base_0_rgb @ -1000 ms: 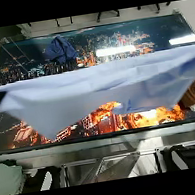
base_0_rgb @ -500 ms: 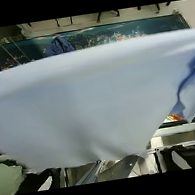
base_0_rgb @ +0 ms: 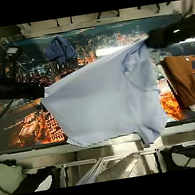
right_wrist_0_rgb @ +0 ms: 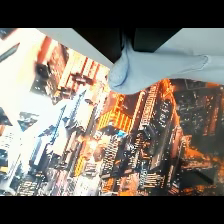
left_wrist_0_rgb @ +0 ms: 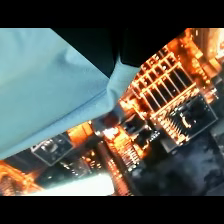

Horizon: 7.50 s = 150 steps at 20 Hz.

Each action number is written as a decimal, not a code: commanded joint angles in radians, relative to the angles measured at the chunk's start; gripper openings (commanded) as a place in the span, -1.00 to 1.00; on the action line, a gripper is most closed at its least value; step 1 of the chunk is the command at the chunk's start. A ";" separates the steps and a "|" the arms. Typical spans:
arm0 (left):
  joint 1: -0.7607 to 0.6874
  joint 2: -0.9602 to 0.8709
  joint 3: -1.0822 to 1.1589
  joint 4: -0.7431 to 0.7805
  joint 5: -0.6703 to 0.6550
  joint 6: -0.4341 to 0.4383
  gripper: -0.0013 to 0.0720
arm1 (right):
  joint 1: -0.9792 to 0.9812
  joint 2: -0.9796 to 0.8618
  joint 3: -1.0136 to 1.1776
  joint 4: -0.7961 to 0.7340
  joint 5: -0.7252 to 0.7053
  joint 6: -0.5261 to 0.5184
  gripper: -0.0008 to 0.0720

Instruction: Fold the shirts.

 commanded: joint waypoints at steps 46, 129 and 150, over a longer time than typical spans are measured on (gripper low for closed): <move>0.456 -0.245 -0.756 -0.565 0.109 0.414 -0.69 | -0.256 0.378 -0.563 0.352 0.107 -0.135 0.93; 0.186 -0.338 0.327 -0.027 -0.014 -0.061 -0.93 | -0.204 0.094 -0.341 -0.122 -0.198 -0.024 -0.91; 0.117 -0.500 0.123 -0.036 -0.100 -0.028 -0.93 | -0.241 -0.241 -0.341 -0.124 -0.114 0.075 -0.91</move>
